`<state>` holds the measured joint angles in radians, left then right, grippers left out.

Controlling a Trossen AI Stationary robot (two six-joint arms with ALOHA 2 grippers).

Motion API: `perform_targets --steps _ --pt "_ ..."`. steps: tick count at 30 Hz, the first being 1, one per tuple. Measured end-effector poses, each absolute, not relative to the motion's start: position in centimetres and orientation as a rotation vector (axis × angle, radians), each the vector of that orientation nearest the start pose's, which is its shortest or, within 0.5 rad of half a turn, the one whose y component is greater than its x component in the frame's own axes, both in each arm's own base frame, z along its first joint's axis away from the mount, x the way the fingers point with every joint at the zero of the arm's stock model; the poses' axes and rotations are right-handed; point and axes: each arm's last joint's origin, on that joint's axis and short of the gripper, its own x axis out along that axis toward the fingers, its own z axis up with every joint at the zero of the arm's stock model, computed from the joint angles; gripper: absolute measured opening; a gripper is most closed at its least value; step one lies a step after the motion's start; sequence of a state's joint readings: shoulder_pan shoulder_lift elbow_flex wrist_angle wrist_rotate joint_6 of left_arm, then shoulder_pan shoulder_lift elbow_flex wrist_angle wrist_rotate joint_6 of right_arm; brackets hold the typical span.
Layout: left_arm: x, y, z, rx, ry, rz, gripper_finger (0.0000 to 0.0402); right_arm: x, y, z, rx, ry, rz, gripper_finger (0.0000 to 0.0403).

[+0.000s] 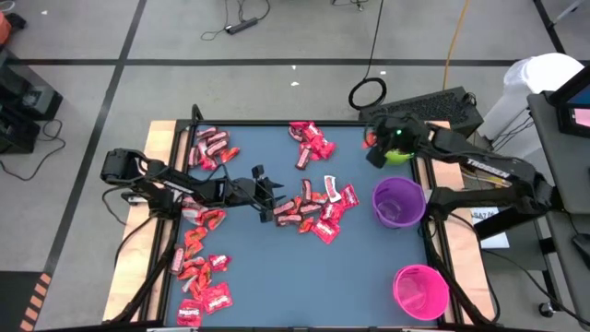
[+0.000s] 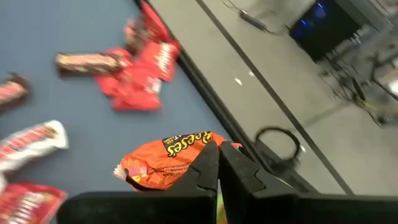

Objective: Organize candy in baskets
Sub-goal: Put the orange chocolate bar into the green bucket

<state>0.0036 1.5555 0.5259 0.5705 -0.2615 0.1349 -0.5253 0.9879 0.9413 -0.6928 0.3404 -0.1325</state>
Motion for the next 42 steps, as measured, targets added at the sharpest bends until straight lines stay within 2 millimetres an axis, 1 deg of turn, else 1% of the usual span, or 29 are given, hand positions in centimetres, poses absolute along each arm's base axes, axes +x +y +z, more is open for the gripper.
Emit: perform_targets --steps 6,12,18,25,27,30,32,34,36,38,42 --pt "27.9 0.8 14.6 0.190 0.473 0.229 0.0162 13.6 -12.6 30.9 0.009 0.854 -0.918 0.0000" --pt "27.9 0.8 14.6 0.191 0.473 0.229 0.0162 12.3 -15.2 29.6 0.100 0.957 -1.031 0.0000" --pt "27.9 0.8 14.6 0.191 0.473 0.229 0.0162 11.9 -17.4 27.8 0.187 1.074 -1.080 0.0000" --pt "28.0 0.8 14.7 0.190 0.467 0.230 0.0162 12.5 -18.8 26.0 0.243 1.139 -1.088 0.0003" --pt "28.0 0.8 14.7 0.190 0.467 0.230 0.0162 12.5 -19.0 25.7 0.253 1.163 -1.090 0.0015" --pt "28.0 0.8 14.7 0.190 0.466 0.230 0.0162 12.5 -18.9 25.5 0.247 1.191 -1.077 0.0046" --pt "28.0 0.8 14.7 0.190 0.466 0.230 0.0162 12.5 -18.8 25.6 0.233 1.196 -1.068 0.0070" --pt "28.0 0.8 14.7 0.190 0.464 0.230 0.0162 12.4 -18.5 26.2 0.218 1.180 -1.073 0.0095" --pt "28.0 0.8 14.8 0.188 0.452 0.231 0.0162 12.6 -18.3 27.2 0.201 1.136 -1.070 0.0118" --pt "28.1 0.8 14.9 0.187 0.438 0.232 0.0162 12.8 -17.7 28.3 0.213 1.069 -1.024 0.0138" --pt "28.1 0.8 15.0 0.186 0.425 0.233 0.0162 14.0 -16.4 30.0 0.283 0.860 -0.802 0.0167"
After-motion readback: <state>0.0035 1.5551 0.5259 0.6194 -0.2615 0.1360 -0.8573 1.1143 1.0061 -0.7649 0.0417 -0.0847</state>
